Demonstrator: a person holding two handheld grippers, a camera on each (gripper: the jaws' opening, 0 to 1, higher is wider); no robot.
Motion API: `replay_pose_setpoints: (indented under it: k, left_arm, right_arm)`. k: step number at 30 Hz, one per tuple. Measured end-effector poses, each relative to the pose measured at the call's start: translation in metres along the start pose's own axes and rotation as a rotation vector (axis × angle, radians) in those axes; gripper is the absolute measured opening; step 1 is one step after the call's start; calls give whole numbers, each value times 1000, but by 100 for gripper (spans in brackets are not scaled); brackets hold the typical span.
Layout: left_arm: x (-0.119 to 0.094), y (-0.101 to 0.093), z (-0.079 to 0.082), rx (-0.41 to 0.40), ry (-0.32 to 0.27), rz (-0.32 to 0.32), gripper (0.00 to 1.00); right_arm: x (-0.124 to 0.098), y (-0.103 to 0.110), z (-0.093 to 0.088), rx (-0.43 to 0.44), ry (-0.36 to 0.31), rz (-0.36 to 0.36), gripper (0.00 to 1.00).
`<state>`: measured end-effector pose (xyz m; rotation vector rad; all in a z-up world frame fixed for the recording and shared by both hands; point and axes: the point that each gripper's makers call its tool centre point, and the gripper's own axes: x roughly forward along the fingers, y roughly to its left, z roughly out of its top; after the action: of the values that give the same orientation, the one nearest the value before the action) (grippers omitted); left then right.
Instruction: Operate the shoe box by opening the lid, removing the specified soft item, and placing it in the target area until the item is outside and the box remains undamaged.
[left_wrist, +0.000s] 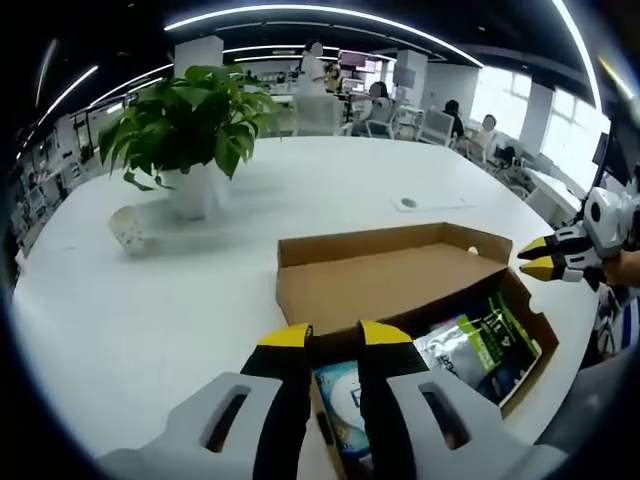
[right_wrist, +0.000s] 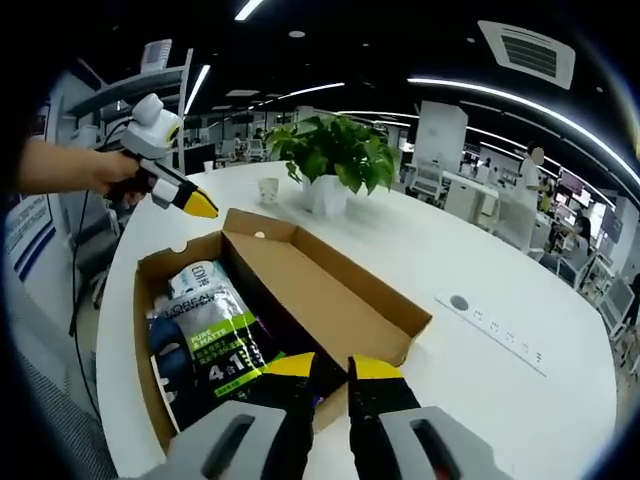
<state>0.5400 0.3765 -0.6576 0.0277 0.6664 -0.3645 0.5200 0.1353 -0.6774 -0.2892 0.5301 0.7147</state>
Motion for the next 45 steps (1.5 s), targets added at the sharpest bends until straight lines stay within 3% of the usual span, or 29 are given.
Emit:
replay_pose_setpoints:
  k: [14, 22, 30, 36, 45]
  left_arm:
    - [-11, -36, -40, 53, 98, -102, 22]
    - [-16, -52, -52, 61, 129, -156, 23]
    - [-17, -66, -66, 50, 170, -203, 24]
    - [-14, -69, -75, 35, 197, -228, 24]
    - [-11, -76, -86, -20, 238, -261, 23]
  right_arm:
    - [9, 22, -13, 2, 79, 95, 20]
    - [15, 29, -14, -14, 104, 140, 23]
    - [21, 36, -23, 11, 176, 185, 25]
    - [25, 40, -22, 14, 188, 201, 29]
    - [33, 42, -26, -24, 261, 232, 31]
